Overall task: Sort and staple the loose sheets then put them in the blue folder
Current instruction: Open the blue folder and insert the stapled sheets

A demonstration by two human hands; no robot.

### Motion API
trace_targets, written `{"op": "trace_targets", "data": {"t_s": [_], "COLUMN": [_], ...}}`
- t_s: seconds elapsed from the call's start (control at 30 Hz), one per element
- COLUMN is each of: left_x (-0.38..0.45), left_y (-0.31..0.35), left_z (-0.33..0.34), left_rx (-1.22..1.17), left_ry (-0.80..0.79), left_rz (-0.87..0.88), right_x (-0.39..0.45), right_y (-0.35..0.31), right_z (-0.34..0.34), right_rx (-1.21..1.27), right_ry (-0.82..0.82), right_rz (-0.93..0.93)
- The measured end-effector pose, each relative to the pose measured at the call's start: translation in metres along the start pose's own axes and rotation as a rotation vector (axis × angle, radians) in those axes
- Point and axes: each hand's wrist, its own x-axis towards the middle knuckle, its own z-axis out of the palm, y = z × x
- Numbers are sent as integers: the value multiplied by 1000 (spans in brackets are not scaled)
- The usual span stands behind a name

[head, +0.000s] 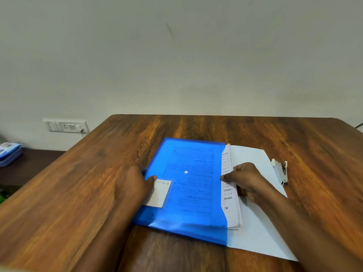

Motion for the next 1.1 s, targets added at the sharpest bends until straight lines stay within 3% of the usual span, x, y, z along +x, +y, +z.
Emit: {"op": "trace_targets", "data": {"t_s": [0.43, 0.8, 0.97, 1.1], "left_x": [-1, -5, -4, -9], "left_y": [-13, -6, -9, 0], "left_z": [-4, -6, -6, -3], "left_rx": [-166, -301, -318, -236], "left_ry": [37, 22, -9, 60], "left_rz": [-22, -46, -65, -54], "right_x": [-16, -27, -25, -25], "right_y": [-12, -12, -11, -9], "right_z": [-33, -1, -9, -8], "right_rx": [-58, 42, 63, 24], "right_ry": [-80, -92, -90, -127], "right_rz": [83, 93, 108, 98]}}
